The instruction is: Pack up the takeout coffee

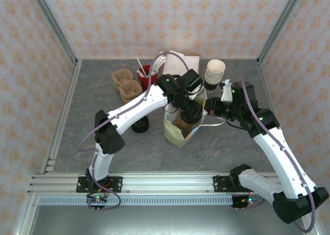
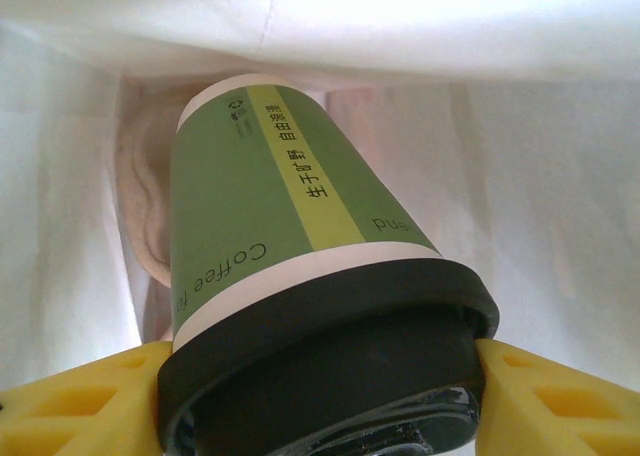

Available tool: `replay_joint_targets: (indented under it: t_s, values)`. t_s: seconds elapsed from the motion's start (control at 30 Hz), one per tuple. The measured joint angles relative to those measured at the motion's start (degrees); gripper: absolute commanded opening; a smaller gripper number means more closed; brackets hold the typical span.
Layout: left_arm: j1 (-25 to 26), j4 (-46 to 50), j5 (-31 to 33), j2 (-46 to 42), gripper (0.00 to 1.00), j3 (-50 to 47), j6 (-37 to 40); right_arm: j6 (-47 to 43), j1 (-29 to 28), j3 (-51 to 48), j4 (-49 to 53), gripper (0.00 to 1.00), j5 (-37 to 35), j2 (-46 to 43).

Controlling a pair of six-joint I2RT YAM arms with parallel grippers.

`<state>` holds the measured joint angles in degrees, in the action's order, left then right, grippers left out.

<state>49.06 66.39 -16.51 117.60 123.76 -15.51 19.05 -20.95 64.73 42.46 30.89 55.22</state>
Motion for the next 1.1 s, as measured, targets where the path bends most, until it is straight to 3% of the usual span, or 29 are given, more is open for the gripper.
replay_joint_targets:
  t_s: [0.37,1.1]
  values:
    - [-0.74,9.14,-3.08,2.05,0.31,6.62,-6.58,-1.01,0.00,-0.04,-0.02,0.00,-0.02,-0.07]
    - [-2.34,11.85,-5.81,2.05,0.31,16.13,-14.34,-1.64,0.15,0.13,1.68,0.00,-9.11,0.15]
